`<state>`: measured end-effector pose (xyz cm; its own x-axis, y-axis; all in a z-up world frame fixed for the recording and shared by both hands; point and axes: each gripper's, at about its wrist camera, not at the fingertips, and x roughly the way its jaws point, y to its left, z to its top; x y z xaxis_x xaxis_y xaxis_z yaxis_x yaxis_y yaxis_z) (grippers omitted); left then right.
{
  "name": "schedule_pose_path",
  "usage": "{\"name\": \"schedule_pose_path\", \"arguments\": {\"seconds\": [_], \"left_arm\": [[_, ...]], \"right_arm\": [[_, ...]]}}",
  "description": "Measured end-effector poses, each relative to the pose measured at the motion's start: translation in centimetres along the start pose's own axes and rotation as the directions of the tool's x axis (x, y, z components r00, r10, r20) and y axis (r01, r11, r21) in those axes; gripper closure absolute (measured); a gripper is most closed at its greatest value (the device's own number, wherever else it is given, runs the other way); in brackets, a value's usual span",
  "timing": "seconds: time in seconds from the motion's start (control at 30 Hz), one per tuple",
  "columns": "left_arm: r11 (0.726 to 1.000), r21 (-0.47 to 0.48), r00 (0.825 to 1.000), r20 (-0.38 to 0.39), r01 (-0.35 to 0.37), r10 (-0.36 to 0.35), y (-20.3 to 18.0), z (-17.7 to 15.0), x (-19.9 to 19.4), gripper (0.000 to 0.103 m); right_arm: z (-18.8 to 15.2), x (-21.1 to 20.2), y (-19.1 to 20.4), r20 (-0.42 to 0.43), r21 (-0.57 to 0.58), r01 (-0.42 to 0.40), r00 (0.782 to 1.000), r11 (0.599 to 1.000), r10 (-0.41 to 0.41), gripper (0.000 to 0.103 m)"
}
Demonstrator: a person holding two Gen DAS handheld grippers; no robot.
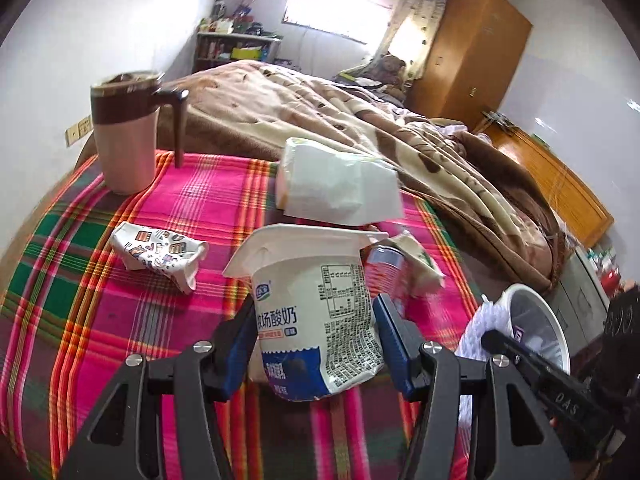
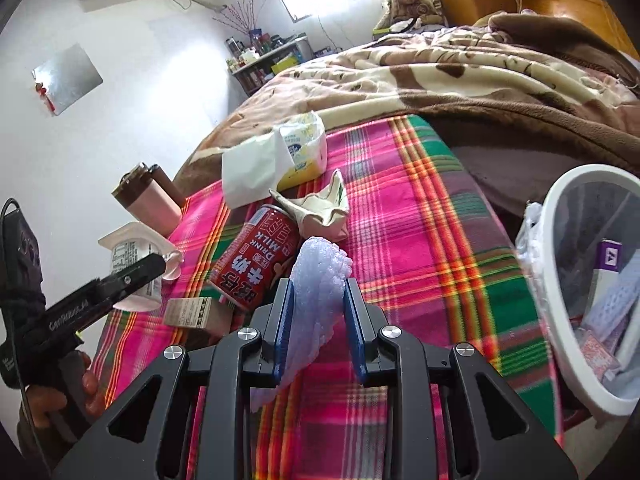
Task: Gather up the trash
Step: 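Carry the cup and foam net over the wastebasket and open both tools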
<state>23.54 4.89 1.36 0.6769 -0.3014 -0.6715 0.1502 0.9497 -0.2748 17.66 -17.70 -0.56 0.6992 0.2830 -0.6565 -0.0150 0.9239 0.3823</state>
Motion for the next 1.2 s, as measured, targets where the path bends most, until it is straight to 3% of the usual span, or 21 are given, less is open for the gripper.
{"name": "schedule_pose_path", "arguments": {"seconds": [0.53,0.93,1.2], "left_arm": [[0.99,0.115,0.995,0.041,0.082,-0.088,-7.0,-2.1,-3.5,0.044],[0.96,0.25,0.989,0.049,0.126,-0.142,-14.3,-4.1,-4.1,0.044],[0.94,0.293,0.981,0.022,0.177,-0.192,-18.4,-5.1,-3.5,0.044]], "right_arm": [[-0.2,-5.7,-3.3,0.101,0.005,0.048,0.994,0.999,-0.048,0.077],[-0.2,-9.6,-7.7,0.167,0.043,0.126,0.977,0.991,-0.132,0.077],[-0.2,-11.7,-11.0,0.197,0.088,0.178,0.961,0.98,-0.193,0.077]]}}
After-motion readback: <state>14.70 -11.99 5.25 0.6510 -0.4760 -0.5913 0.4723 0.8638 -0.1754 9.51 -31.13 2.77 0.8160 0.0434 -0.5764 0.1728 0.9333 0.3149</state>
